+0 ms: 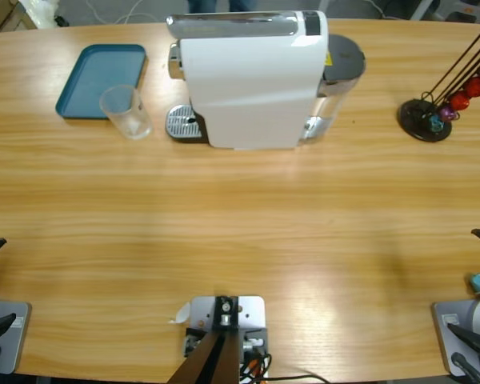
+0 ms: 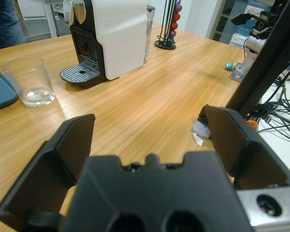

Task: Pour coffee

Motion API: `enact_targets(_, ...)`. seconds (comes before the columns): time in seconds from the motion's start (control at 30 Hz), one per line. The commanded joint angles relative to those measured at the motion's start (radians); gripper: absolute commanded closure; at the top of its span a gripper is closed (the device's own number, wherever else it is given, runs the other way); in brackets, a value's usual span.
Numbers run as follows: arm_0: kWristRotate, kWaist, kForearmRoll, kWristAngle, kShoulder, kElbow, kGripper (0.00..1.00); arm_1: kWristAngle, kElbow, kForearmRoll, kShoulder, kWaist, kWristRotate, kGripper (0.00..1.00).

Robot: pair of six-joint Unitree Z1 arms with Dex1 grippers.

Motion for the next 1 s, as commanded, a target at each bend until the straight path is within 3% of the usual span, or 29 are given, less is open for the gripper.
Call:
enact_targets(0.03,-0.053,-0.008,-0.032,0.007,-0.179,0.043,0.0,0.013,0.034,-0.027,-0.116,0.008,-0.012,0.0)
enact_targets(0.13,-0.061,-0.008,-0.123,0.003,-0.179,0.061,0.0,0.011,0.092,-0.198,-0.116,0.008,-0.009,0.0)
enact_targets(0.27,-0.063,-0.008,-0.171,0.0,-0.179,0.08,0.0,0.014,0.098,-0.218,-0.116,0.008,0.001,0.0)
enact_targets(0.4,-0.164,-0.006,-0.305,0.008,-0.177,0.068,0.0,0.037,0.123,-0.498,-0.116,0.008,0.149,0.0)
enact_targets(0.47,-0.222,-0.005,-0.323,0.074,-0.174,0.032,0.0,-0.004,0.096,-0.518,-0.113,0.008,0.27,0.0)
enact_targets(0.53,-0.237,0.0,-0.318,0.126,-0.11,-0.04,0.0,-0.031,0.065,-0.525,-0.112,0.008,0.4,0.0)
enact_targets(0.63,-0.253,0.0,-0.317,0.029,0.15,-0.165,0.0,-0.042,-0.007,-0.513,-0.062,0.008,0.476,0.0)
enact_targets(0.8,-0.251,0.0,-0.307,-0.033,0.548,-0.404,0.0,0.018,-0.178,-0.407,0.232,0.008,0.48,0.0)
enact_targets(1.0,-0.265,0.0,-0.191,-0.035,0.946,-0.597,0.0,0.183,-0.533,-0.194,0.877,0.008,0.405,0.0)
